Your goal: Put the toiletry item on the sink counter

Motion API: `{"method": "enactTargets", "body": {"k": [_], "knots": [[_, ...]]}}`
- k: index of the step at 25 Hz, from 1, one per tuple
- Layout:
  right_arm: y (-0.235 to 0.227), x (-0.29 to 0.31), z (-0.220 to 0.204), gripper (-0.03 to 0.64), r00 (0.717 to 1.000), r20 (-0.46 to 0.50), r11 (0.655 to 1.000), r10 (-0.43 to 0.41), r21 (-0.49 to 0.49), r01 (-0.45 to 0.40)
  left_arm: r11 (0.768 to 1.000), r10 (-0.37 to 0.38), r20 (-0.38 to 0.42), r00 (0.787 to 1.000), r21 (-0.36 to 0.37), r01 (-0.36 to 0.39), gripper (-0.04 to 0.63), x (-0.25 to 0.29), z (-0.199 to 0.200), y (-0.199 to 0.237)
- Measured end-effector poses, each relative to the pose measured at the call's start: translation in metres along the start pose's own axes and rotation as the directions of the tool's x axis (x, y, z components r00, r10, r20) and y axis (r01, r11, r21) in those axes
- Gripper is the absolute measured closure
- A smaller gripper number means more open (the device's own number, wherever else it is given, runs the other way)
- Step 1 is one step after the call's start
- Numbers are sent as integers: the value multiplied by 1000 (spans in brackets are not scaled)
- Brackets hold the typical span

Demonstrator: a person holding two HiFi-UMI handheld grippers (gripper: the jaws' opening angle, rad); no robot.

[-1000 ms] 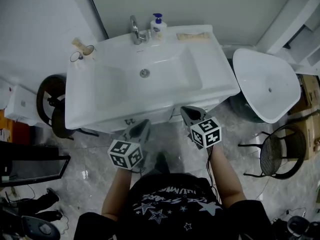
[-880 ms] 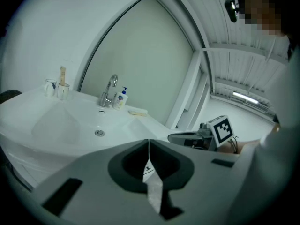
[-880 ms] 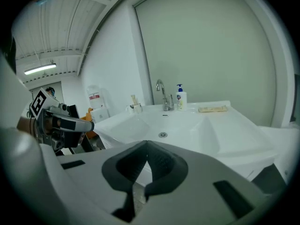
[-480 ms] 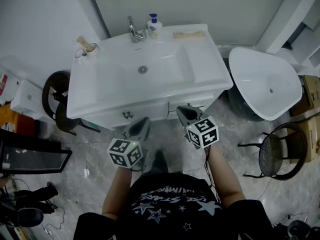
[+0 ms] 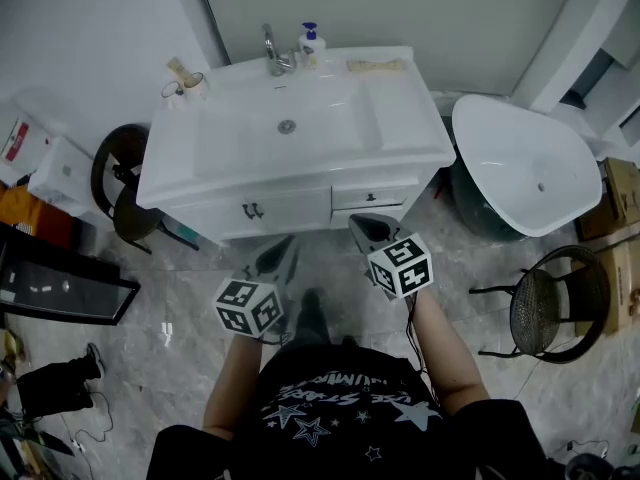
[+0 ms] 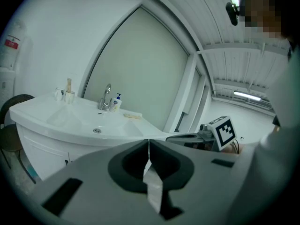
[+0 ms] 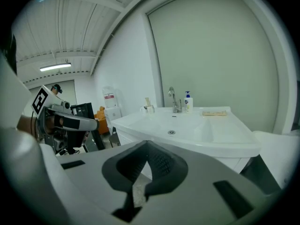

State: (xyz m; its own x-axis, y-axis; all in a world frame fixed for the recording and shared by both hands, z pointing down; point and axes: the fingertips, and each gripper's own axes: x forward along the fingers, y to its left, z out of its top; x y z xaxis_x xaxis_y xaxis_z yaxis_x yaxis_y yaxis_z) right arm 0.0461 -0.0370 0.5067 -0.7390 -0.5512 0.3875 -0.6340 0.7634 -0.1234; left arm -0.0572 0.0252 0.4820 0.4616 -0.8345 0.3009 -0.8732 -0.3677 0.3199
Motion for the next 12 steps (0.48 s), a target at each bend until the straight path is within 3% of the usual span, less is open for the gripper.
{"method": "enactTargets", "body": {"k": [12], "knots": [[34,-53,-19,603,999,28,999,23,-38,-22,999,39,39,998,13,-39,577,-44,-26,-48]]}}
